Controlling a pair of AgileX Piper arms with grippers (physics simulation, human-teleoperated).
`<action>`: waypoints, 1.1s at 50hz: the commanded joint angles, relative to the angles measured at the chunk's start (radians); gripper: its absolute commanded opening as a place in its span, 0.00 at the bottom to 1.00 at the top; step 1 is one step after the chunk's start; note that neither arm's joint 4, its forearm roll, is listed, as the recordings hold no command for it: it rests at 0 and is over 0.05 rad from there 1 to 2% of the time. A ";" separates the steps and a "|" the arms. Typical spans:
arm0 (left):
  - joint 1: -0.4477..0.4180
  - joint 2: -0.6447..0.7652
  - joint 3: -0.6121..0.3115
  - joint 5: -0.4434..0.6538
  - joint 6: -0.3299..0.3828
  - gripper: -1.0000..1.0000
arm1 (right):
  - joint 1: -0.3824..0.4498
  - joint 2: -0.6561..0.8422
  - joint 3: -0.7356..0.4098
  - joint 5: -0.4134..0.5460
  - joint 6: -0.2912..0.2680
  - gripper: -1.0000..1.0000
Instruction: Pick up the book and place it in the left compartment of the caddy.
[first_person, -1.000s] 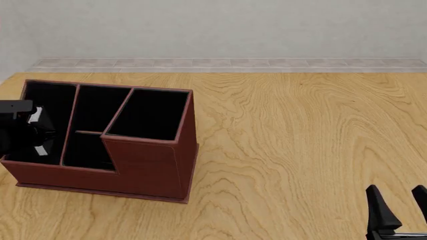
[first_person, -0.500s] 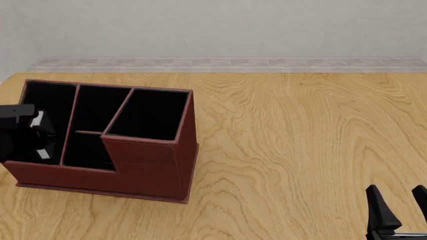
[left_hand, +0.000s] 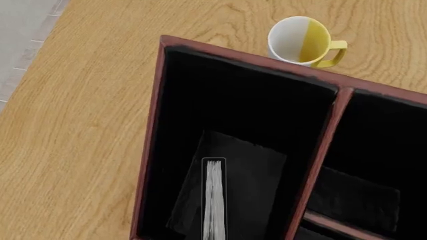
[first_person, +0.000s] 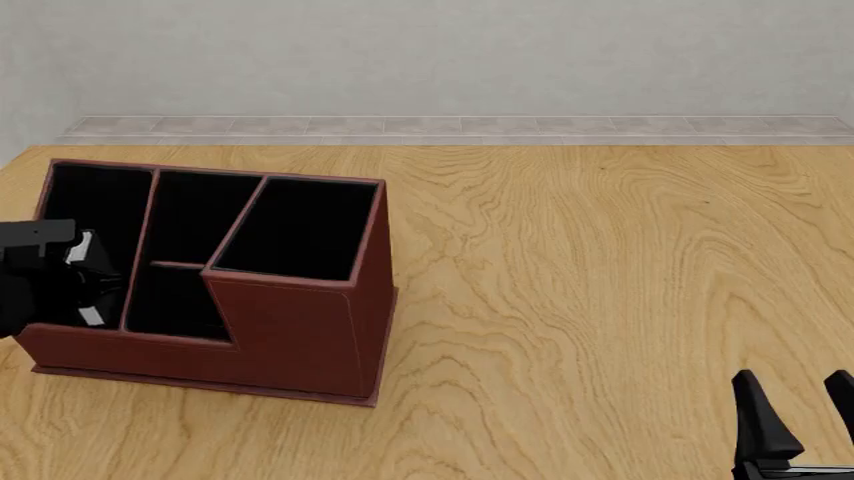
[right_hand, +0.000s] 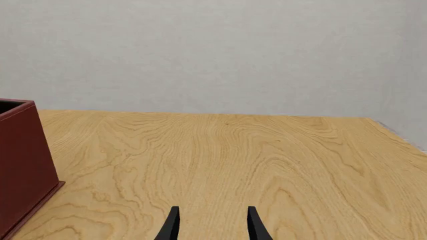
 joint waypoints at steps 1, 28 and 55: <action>0.002 0.008 -0.003 -0.022 0.014 0.00 | -0.001 0.000 0.000 -0.001 0.001 1.00; 0.023 0.046 0.006 -0.068 0.041 0.00 | -0.002 0.000 -0.002 -0.002 0.007 1.00; 0.025 0.072 0.005 -0.083 0.035 0.00 | -0.002 0.000 0.000 -0.003 0.003 1.00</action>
